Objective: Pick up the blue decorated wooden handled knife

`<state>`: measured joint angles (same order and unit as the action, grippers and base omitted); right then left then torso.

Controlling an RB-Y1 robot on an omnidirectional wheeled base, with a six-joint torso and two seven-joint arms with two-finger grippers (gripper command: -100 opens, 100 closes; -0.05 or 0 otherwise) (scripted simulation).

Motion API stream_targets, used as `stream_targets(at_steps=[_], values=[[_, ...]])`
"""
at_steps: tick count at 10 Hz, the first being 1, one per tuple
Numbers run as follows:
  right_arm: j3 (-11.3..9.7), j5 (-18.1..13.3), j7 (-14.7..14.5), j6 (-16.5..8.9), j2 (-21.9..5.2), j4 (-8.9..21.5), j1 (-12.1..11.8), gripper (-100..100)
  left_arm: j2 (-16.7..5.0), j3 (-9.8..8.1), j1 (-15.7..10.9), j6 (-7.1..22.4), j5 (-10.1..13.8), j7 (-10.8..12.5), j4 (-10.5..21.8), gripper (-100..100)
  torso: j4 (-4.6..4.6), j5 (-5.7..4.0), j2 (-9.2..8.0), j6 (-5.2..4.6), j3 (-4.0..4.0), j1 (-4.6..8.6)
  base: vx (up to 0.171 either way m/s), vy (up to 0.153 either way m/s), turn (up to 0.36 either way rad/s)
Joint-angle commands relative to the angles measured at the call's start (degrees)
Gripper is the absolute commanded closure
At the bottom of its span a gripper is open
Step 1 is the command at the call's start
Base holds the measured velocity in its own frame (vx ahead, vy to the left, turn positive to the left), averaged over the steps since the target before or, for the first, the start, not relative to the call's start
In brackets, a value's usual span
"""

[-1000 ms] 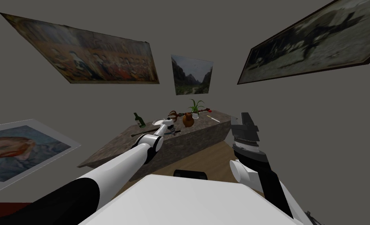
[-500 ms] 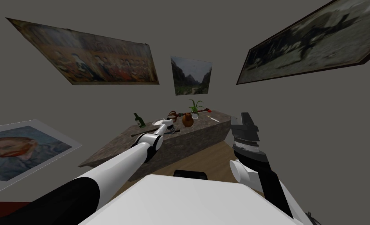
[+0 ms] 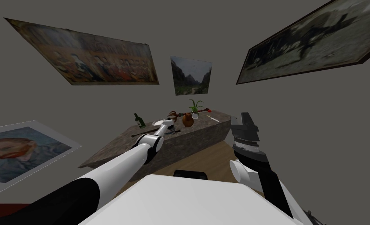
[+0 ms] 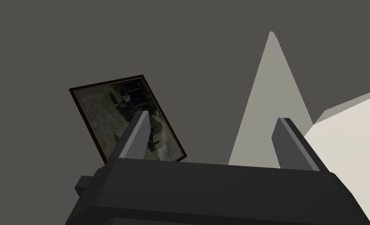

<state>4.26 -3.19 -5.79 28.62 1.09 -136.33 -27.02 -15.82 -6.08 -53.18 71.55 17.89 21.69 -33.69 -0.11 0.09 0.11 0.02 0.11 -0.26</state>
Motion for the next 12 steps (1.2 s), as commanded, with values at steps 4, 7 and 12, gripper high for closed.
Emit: stream_targets(at_steps=[4,7,12], values=[[0.0,0.0,0.0,0.0,0.0,0.0,0.0,0,3.19,-0.07,2.16,4.68,-3.18,3.97,-8.03,100,0.02,0.0,0.0,0.0,-0.01,-0.04,0.0,0.066,-0.019],[0.0,0.0,0.0,0.0,0.0,0.0,0.0,0,4.97,-0.12,3.4,7.17,-4.95,6.09,-12.31,100,0.02,0.0,0.03,0.04,0.01,-0.04,0.008,0.066,-0.016],[0.0,0.0,0.0,0.0,0.0,0.0,0.0,0,7.5,-0.18,5.2,10.66,-7.44,9.04,-18.3,100,0.04,0.02,-0.03,0.06,-0.04,-0.06,0.0,0.063,-0.018]])
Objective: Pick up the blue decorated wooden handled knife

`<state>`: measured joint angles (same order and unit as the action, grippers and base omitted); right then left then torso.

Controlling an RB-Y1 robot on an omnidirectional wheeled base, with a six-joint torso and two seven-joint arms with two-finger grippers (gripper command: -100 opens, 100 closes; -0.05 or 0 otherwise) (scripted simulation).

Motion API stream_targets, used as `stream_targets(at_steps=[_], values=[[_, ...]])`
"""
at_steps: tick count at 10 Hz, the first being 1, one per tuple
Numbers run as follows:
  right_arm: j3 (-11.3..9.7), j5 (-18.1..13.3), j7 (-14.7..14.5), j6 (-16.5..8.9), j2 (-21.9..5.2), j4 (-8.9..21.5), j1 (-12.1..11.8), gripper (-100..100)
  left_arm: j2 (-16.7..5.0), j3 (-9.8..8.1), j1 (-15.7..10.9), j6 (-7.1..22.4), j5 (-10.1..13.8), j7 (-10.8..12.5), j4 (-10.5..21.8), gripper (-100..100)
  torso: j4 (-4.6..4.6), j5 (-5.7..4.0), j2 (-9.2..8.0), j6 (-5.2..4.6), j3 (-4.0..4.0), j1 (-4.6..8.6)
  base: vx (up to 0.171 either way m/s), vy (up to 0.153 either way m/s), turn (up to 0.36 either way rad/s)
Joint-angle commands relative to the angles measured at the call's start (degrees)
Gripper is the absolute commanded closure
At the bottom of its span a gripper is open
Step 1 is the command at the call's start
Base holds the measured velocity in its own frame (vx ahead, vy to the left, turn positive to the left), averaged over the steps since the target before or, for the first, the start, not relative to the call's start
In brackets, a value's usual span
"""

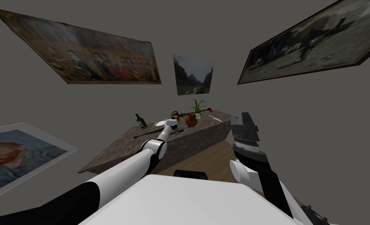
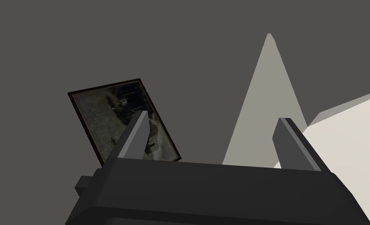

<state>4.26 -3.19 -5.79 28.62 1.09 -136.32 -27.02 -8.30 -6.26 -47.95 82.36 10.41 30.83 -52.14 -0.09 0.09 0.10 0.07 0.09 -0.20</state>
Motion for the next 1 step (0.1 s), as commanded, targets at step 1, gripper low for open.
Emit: stream_targets(at_steps=[1], values=[[0.0,0.0,0.0,0.0,0.0,0.0,0.0,0,0.0,0.0,0.0,0.0,0.0,0.0,0.0,0,0.0,0.0,0.0,0.0,0.0,0.0,-0.001,0.005,0.002]])
